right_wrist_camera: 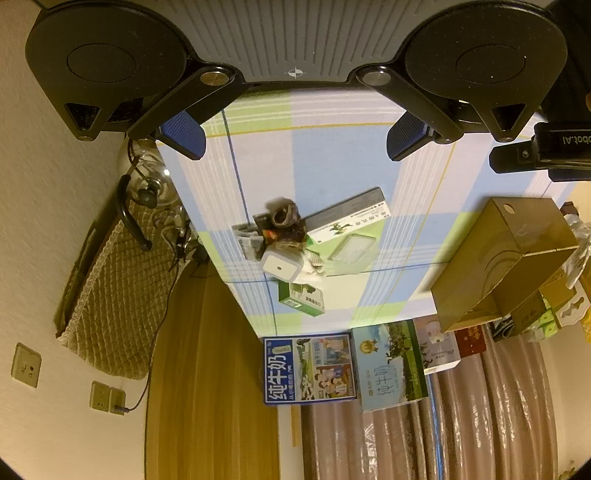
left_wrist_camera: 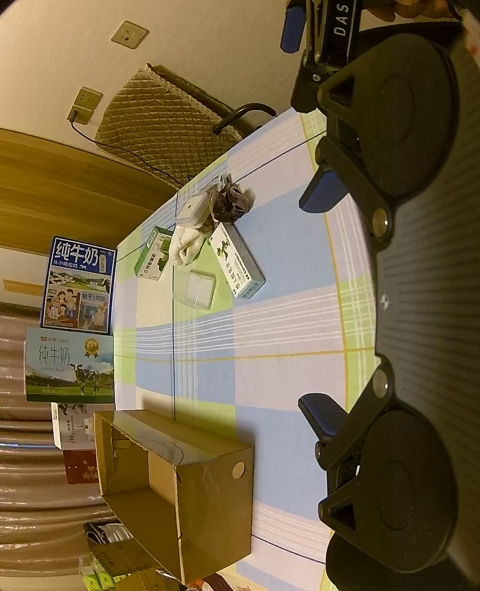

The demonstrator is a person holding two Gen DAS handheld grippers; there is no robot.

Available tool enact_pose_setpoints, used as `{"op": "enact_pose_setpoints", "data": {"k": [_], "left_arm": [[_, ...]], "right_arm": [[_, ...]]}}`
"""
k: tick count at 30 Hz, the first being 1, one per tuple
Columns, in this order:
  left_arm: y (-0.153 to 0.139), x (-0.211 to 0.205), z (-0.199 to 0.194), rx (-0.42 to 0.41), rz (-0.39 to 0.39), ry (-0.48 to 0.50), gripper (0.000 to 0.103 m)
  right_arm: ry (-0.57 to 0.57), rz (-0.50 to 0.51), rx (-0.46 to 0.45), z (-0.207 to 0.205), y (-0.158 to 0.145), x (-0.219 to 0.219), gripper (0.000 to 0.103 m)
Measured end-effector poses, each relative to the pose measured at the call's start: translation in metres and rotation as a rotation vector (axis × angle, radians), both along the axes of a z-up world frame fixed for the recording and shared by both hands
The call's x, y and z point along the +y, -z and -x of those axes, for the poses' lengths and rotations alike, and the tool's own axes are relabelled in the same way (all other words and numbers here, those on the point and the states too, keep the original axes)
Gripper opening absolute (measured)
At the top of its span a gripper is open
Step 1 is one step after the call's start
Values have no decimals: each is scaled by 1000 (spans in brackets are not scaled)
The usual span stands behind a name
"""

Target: Organize objects

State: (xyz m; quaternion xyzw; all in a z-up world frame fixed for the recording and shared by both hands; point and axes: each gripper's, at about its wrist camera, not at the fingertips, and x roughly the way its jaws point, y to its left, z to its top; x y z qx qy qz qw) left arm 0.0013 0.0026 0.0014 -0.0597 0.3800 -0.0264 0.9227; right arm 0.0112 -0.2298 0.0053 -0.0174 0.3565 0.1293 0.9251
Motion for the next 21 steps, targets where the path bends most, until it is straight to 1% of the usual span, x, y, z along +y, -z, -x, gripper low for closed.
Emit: {"op": "enact_pose_setpoints", "data": {"k": [7,21], "left_arm": [[1,-2,0,-2,-1,1,102],[0,-3,0,1,1,1,102]], "right_arm": [[-1,2,-4,0,0,5,101],[0,-2,-5,-1,-1,0,101]]}}
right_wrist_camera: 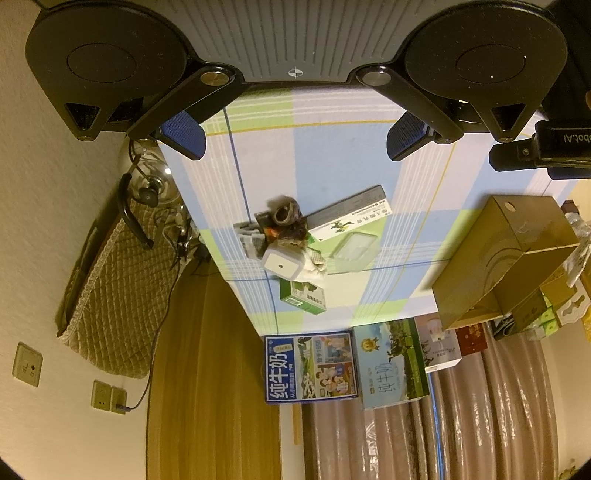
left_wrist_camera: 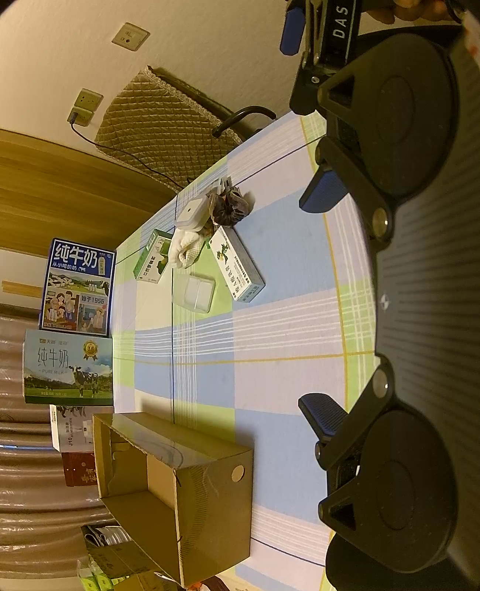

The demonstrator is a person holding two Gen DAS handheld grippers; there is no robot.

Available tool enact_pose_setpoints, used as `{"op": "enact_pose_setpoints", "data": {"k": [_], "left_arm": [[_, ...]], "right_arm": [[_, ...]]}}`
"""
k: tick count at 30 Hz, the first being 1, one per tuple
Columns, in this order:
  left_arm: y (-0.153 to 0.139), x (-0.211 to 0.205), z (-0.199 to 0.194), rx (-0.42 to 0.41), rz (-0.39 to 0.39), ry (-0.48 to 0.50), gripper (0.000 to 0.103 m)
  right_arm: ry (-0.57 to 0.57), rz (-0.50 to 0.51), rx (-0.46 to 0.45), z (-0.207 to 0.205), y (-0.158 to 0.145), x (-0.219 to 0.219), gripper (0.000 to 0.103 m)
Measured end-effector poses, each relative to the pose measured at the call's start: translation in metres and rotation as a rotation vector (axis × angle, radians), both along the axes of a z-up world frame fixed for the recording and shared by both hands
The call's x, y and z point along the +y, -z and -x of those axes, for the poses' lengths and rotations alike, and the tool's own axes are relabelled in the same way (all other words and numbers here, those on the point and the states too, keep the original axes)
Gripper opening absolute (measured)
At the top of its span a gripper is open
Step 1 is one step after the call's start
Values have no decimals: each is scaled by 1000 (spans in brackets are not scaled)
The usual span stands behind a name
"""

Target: Organize objects

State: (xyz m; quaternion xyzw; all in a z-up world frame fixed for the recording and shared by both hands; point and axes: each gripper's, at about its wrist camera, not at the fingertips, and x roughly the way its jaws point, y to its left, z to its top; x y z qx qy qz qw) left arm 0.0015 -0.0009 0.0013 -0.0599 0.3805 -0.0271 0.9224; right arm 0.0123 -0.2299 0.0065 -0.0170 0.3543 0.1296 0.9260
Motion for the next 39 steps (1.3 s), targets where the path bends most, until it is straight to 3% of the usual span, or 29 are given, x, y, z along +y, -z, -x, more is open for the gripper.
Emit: {"op": "enact_pose_setpoints", "data": {"k": [39], "left_arm": [[3,-2,4,3,14,-10,102]], "right_arm": [[-1,-5,1,1,3,1,101]]}}
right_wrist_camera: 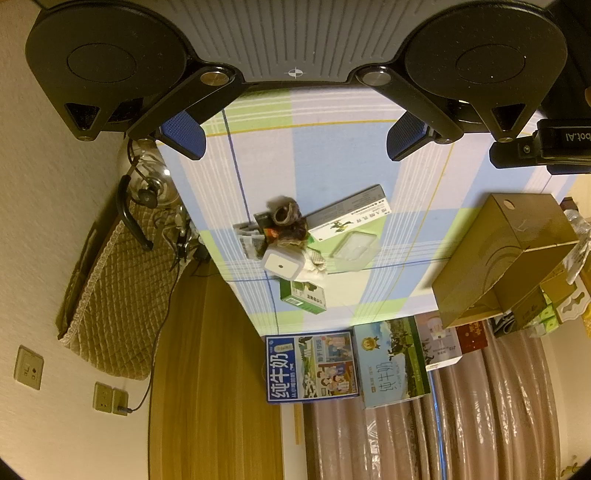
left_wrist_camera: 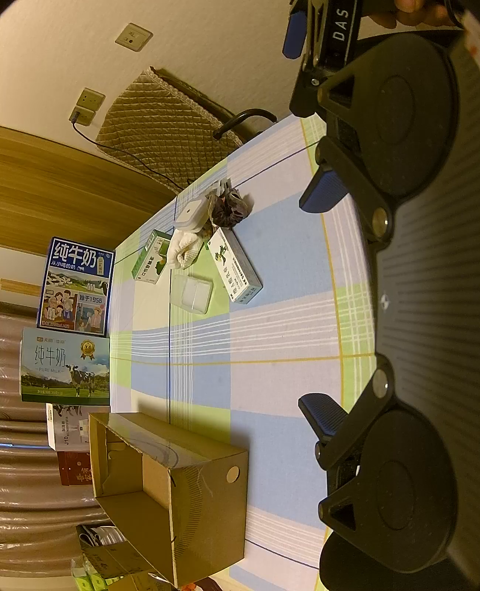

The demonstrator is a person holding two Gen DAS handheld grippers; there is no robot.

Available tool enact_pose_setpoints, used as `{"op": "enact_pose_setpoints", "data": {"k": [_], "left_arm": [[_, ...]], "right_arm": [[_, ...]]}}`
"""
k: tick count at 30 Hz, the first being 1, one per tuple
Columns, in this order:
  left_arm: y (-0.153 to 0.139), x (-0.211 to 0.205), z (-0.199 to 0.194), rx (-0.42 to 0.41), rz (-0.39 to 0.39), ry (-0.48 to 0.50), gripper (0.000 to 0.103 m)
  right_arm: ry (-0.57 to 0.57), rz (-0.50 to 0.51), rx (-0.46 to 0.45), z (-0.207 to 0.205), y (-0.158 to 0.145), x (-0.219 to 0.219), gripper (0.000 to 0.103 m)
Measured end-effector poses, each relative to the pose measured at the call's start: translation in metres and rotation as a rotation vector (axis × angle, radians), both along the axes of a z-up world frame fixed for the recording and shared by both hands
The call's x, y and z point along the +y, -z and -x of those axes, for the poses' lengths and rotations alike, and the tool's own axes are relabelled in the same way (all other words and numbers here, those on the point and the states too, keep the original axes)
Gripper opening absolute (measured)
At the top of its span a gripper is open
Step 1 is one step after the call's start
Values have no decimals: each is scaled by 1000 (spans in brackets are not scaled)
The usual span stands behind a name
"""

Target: Organize objects

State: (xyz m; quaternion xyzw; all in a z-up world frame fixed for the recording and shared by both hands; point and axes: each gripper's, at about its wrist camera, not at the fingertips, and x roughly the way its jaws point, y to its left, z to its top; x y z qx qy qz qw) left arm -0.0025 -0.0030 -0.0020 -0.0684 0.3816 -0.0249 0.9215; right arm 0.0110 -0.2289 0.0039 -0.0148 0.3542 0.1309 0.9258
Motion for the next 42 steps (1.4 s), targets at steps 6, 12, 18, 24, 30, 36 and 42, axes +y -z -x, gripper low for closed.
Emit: {"op": "enact_pose_setpoints", "data": {"k": [6,12,18,24,30,36,42], "left_arm": [[0,0,0,2,2,-2,102],[1,2,0,7,8,-5,102],[2,7,-3,11,26,-2,102],[6,10,-12,20,32,10,102],[16,12,-35,14,13,61,102],[30,12,-69,2,-38,124,102],[48,11,-110,-13,-96,219,102]], "right_arm": [[0,-1,2,0,0,0,101],[1,-4,6,-1,3,-1,101],[5,-7,14,-2,7,-2,101],[5,-13,12,-6,9,-6,101],[5,-10,6,-23,13,-10,101],[-14,7,-15,-48,15,-9,101],[-26,26,-10,-82,27,0,101]]}}
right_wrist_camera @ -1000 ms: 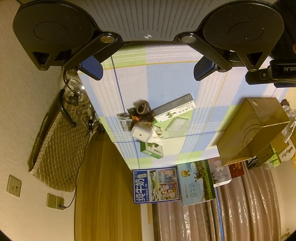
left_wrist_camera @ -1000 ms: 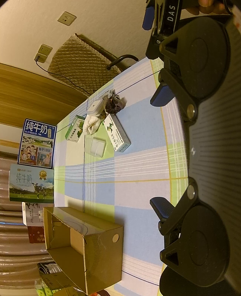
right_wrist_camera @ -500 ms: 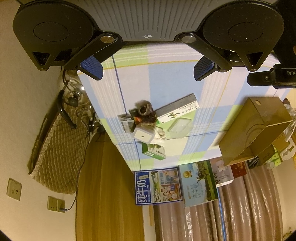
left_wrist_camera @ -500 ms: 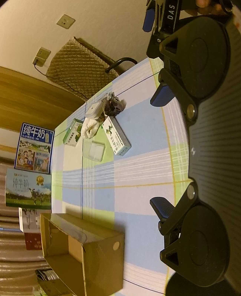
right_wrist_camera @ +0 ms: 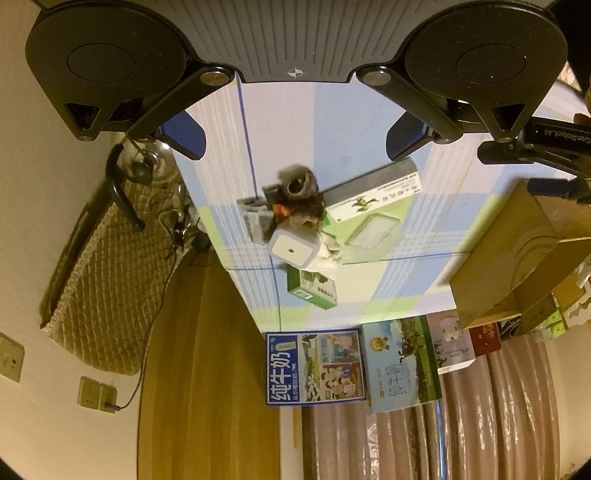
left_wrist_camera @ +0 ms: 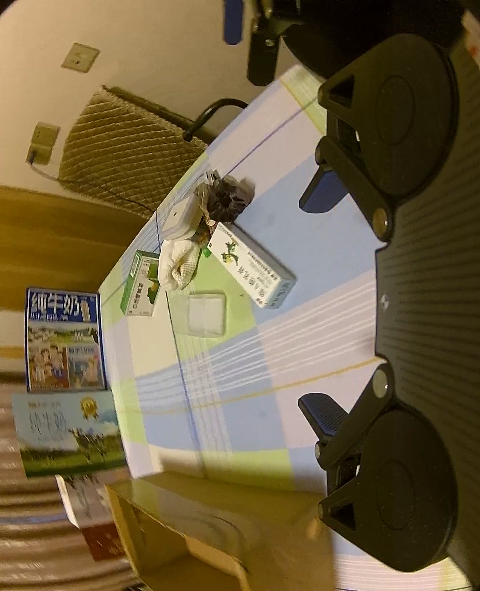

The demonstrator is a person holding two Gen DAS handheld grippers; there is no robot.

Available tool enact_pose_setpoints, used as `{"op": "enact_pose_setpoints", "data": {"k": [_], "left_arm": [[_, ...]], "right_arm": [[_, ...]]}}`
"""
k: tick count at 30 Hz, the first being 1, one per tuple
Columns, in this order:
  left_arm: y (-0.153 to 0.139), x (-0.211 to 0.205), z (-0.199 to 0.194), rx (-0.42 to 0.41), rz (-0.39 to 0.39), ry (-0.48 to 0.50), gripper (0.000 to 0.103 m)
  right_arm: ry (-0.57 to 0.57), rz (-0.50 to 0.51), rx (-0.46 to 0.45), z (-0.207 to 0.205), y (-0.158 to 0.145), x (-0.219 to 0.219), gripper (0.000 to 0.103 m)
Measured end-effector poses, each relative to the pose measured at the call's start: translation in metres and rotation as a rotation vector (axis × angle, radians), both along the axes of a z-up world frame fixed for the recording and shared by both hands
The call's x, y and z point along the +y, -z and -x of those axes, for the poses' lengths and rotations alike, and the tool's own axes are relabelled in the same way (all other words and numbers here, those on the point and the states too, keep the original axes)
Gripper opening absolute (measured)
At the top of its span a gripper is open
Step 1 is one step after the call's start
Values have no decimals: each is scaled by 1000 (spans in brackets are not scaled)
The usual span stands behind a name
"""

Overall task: Organize objects
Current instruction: 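Grasp the white medicine box with the left tool while the right tool grasps the dark fabric bundle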

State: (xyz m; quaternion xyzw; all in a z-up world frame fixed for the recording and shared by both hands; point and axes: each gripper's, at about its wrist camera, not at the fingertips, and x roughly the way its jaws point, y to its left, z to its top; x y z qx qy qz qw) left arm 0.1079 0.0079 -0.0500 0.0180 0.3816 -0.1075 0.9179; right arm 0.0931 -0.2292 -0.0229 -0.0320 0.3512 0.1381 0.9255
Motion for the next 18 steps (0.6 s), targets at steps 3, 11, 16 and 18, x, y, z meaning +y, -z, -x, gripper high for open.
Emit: {"op": "enact_pose_setpoints", "data": {"k": [3,11,16,18], "left_arm": [[9,-5,-18,-8,-23,45,100],[39,-27,-72,-11,-91,195,85],[59,-36,-101,17,-119,257,69],[66,-39,-108,38,-111,277,66]], "right_arm": [[-1,-2,13,-17,9,3,101],[10,-6,77,-64,31,6,76],[3,2,106,-84,44,10,68],[3,2,117,-91,49,12,64]]}}
